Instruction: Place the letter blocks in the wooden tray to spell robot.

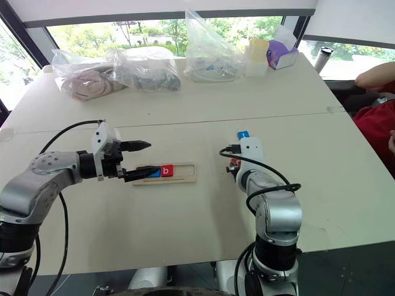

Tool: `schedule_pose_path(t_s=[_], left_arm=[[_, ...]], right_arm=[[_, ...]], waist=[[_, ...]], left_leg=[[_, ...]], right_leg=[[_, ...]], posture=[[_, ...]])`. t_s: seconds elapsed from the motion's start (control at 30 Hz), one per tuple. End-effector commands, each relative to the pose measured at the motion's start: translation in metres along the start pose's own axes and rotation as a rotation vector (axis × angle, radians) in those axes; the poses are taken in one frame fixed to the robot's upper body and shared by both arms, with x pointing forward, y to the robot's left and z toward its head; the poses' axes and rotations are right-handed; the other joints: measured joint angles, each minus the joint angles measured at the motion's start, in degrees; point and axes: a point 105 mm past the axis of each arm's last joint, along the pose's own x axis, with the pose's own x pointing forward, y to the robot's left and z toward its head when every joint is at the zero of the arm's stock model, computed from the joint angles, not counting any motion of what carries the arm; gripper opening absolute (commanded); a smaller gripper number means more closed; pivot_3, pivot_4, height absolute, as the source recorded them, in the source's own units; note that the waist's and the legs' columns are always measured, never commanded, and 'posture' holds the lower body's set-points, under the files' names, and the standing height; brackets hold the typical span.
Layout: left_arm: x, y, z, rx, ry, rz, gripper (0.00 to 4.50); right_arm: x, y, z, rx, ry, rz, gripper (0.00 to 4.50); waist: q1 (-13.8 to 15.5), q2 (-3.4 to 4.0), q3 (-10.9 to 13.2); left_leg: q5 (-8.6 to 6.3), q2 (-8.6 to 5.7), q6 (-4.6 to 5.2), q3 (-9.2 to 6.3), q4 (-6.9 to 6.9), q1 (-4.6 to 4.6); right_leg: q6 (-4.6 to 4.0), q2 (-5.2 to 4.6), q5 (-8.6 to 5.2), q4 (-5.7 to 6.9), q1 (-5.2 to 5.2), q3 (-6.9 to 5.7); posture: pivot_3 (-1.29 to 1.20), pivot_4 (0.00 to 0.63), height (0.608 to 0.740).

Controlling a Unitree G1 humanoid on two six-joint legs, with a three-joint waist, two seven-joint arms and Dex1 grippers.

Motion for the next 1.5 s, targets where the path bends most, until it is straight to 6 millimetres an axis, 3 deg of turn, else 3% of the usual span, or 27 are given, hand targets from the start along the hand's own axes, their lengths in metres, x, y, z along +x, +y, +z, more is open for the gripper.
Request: schedule_pose_path(t_s=[0.03,0.07,0.17,0.3,0.43,0.53,0.67,0.77,0.87,1.0,1.27,1.37,1.5], left_arm=[[0.003,0.001,0.007,0.037,-0.022,-0.015,4.5],[0.004,0.002,0.007,0.039,-0.023,-0.019,4.5],[0.009,0.002,0.008,0.046,-0.022,-0.039,4.5],[0.007,0.003,0.009,0.043,-0.021,-0.047,4.5],[-0.003,-0.006,0.007,0.029,0.035,-0.137,4.5],[-0.012,-0.023,0.012,0.012,0.073,-0.256,4.5],[-0.016,-0.031,0.014,0.017,0.097,-0.314,4.5],[-0.017,-0.034,0.013,0.022,0.112,-0.329,4.5],[-0.023,-0.04,0.012,0.0,0.13,-0.352,4.5],[-0.032,-0.045,0.012,-0.004,0.157,-0.336,4.5],[-0.046,-0.046,0.006,-0.031,0.187,-0.255,4.5],[-0.05,-0.046,0.003,-0.045,0.195,-0.231,4.5],[-0.057,-0.04,0.001,-0.049,0.216,-0.195,4.5]], right_arm=[[-0.012,-0.008,-0.009,0.078,0.001,-0.067,1.16],[-0.011,-0.01,-0.014,0.098,0.015,-0.079,1.16],[-0.008,-0.003,-0.021,0.134,0.051,-0.035,2.55],[-0.01,-0.004,-0.012,0.068,0.016,-0.042,4.45],[-0.023,-0.009,0.029,0.037,-0.175,0.057,4.45],[-0.03,-0.028,0.046,-0.138,-0.248,0.146,4.45],[-0.052,-0.021,0.043,-0.504,-0.264,0.581,4.45],[-0.058,-0.036,0.03,-0.614,-0.204,0.77,4.45],[-0.033,-0.062,0.028,-0.764,-0.167,0.793,4.45],[-0.006,-0.078,0.03,-0.899,-0.132,0.83,4.45],[0.019,-0.073,0.022,-0.999,-0.09,0.941,4.45],[0.026,-0.074,0.022,-0.984,-0.088,0.952,3.59],[0.025,-0.075,0.02,-0.986,-0.068,0.984,1.65]], waist=[[0.0,0.01,0.0],[0.0,0.01,0.0],[0.0,0.0,0.0],[-0.1,0.0,0.0],[-0.2,0.03,0.0],[-0.1,0.05,0.1],[0.0,0.07,0.1],[-0.1,0.04,0.1],[-0.6,-0.01,0.1],[-1.1,-0.07,0.2],[-0.6,-0.02,0.2],[-0.1,-0.02,0.2],[0.0,-0.02,0.2]], left_leg=[[0.0,0.0,0.0,-0.02,-0.02,0.01],[0.0,0.0,0.0,-0.03,-0.02,0.01],[0.0,-0.02,0.0,0.0,0.0,0.02],[0.0,-0.02,0.0,0.01,0.0,0.03],[0.0,-0.02,0.0,-0.01,-0.02,0.0],[0.0,-0.02,0.0,0.04,-0.03,-0.01],[-0.01,-0.1,0.02,0.03,-0.08,-0.04],[-0.09,-0.03,0.15,-0.01,-0.17,0.0],[-0.12,-0.02,0.2,0.16,-0.12,0.02],[-0.11,-0.04,0.2,0.28,-0.06,0.04],[-0.11,0.0,0.2,0.2,-0.1,0.0],[-0.11,-0.02,0.19,0.28,-0.06,0.01],[-0.1,-0.02,0.18,0.29,0.04,0.08]], right_leg=[[0.0,0.0,0.0,0.0,0.0,-0.01],[0.0,0.01,-0.01,0.0,0.0,-0.03],[-0.14,-0.01,-0.09,-0.03,0.02,-0.04],[-0.16,-0.01,-0.1,-0.03,0.04,-0.03],[-0.05,-0.01,-0.05,-0.04,0.0,-0.03],[-0.13,-0.02,-0.12,-0.08,-0.01,-0.04],[-0.08,-0.07,-0.18,-0.43,0.14,-0.05],[-0.05,0.01,-0.18,-0.76,0.35,-0.1],[0.13,0.01,-0.07,-0.78,0.36,0.0],[0.09,0.0,-0.07,-0.78,0.35,0.1],[0.18,0.02,0.11,-0.74,0.3,0.09],[0.15,-0.02,0.11,-0.75,0.3,0.13],[0.06,-0.02,0.05,-0.75,0.4,0.15]], posture=[[0.0,0.15,0.74],[0.0,0.15,0.74],[0.0,0.15,0.74],[0.0,0.15,0.74],[0.0,0.15,0.74],[0.0,0.15,0.74],[0.0,0.15,0.74],[0.0,0.15,0.74],[0.0,0.15,0.74],[0.0,0.15,0.74],[0.0,0.15,0.74],[0.0,0.15,0.74],[0.0,0.15,0.74]])
